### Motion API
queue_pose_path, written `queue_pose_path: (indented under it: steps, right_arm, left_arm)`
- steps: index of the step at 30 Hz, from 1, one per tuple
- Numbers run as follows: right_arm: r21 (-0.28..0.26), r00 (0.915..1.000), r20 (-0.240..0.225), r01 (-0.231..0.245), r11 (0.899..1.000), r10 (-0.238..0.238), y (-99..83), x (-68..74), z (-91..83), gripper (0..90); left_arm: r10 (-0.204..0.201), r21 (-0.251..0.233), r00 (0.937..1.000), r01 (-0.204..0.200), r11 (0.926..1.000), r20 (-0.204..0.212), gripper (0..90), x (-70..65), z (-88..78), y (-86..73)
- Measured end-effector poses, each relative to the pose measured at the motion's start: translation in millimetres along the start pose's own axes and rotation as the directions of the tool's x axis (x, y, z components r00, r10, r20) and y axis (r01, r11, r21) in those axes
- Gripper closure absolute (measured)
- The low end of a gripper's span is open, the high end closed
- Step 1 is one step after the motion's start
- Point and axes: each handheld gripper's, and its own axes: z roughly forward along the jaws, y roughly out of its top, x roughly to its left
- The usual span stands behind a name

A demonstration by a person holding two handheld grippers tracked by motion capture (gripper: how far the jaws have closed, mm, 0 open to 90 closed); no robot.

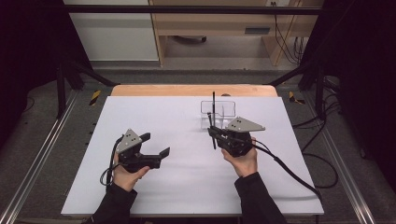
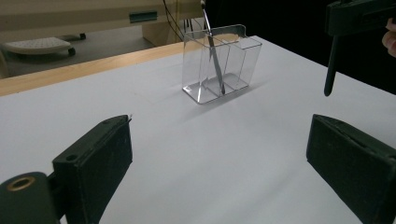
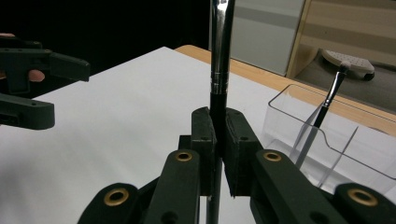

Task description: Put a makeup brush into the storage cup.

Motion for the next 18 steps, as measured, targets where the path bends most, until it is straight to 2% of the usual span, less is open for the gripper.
queue_pose_path:
  steps: [4, 18]
  right_arm:
    - [-0.006, 0.9999, 0.01, -0.006, 1.0, 0.006, 0.1, -2.9, 0.6, 83.9]
    - [-0.02, 0.9975, 0.055, -0.044, 0.999, 0.045, 2.8, -17.6, 7.3, 83.9]
  left_arm:
    - [-0.003, 0.008, 1.0, 0.003, 1.0, 0.006, 6.1, 1.2, 0.8, -2.6]
    - [-0.024, 0.021, 0.9995, 0.024, 0.9995, -0.021, 5.7, 11.7, -3.7, -12.6]
